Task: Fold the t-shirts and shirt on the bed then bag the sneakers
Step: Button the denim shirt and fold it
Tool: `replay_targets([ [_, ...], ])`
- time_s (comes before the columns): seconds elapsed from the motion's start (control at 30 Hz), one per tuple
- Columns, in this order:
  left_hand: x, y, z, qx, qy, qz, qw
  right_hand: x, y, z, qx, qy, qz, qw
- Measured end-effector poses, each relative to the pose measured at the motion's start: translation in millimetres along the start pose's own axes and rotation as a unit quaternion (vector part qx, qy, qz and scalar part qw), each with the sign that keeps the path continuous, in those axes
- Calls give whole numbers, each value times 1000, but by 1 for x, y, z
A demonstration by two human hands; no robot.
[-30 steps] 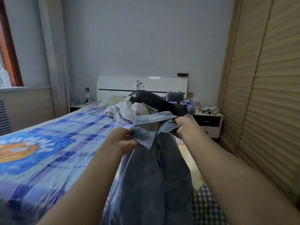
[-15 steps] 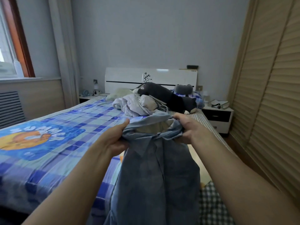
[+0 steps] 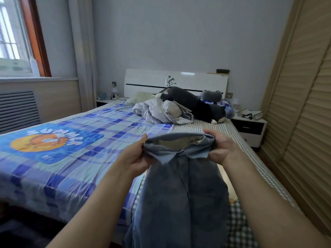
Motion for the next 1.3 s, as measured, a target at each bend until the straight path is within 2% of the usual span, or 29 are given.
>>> replay_targets([
  [0.07,-3,-3,-9,-44,64,46,996,4,-2,-3,9,-29,-1,1000],
  [0.13,-5,-3,-15,-62,67,91,992,11,-3,-4,23,-44,-4,999],
  [0.2,-11,-2,-15,-55,11,114,992,14,-3,-7,79,94,-73,990],
  [0.23,-13,-1,-12,-57,-20,125,990,11,-5,-9,132,202,-146,959],
  [0.27,-15,-3,-11,-54,-44,130,989,6,-2,-8,160,313,-224,909],
  [0.3,-17,-2,-9,-56,-51,129,989,3,2,-2,137,384,-267,873],
  [0.37,-18,0,-7,-65,-63,128,988,6,4,13,51,487,-252,835],
  [0.43,-21,2,-10,-72,-61,108,990,10,-4,16,88,618,-211,753],
  [0.47,-22,6,-11,-74,-55,91,992,11,-8,16,123,645,-199,727],
  [0.5,-22,5,-13,-75,-45,74,993,11,-11,15,146,640,-189,731],
  [0.53,-21,5,-15,-66,-45,63,995,11,-14,14,148,614,-174,755],
  [0.57,-20,5,-16,-48,-47,61,996,11,-16,15,134,578,-154,790],
  [0.6,-18,2,-21,5,-102,81,991,12,-15,18,114,533,-140,827],
  [0.63,-17,1,-23,47,-196,108,973,12,-12,21,99,486,-135,858],
  [0.67,-14,2,-24,110,-342,151,921,12,-10,26,91,437,-137,884],
  [0.73,-7,5,-25,203,-584,231,751,14,-6,35,91,366,-150,914],
  [0.77,-1,7,-22,212,-649,254,685,15,-3,37,99,357,-148,917],
  [0.8,8,11,-21,215,-690,262,640,15,1,40,114,385,-150,903],
  [0.83,19,11,-20,218,-726,269,594,13,3,40,122,470,-146,862],
  [0.87,30,14,-19,217,-754,275,556,11,8,42,118,595,-127,785],
  [0.9,41,15,-17,204,-774,286,527,11,12,45,97,709,-112,689],
  [0.93,49,18,-11,175,-789,311,501,12,15,51,70,782,-115,609],
  [0.97,54,21,-3,130,-798,344,479,12,18,60,44,810,-140,567],
  [1.07,66,30,27,-18,-801,404,442,10,32,103,-10,792,-281,542],
  [1.13,86,30,50,-37,-802,423,420,-1,36,130,-8,808,-317,496],
  [1.17,100,30,61,-9,-793,444,417,-11,35,142,4,795,-327,511],
  [1.2,113,30,71,47,-781,458,422,-23,34,152,20,764,-327,556],
  [1.27,121,36,94,130,-751,496,416,-49,38,173,46,651,-309,692],
  [1.3,114,41,108,102,-719,544,420,-60,40,180,58,585,-298,752],
])
Point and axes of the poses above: each hand's wrist, its own y-axis away from the middle knuckle, its own z-axis out of the palm, x = y × z, the point moved 3 cm from there along -y, towards the middle knuckle, and after that the axes turned 2 degrees about y, right-handed, at the moved point
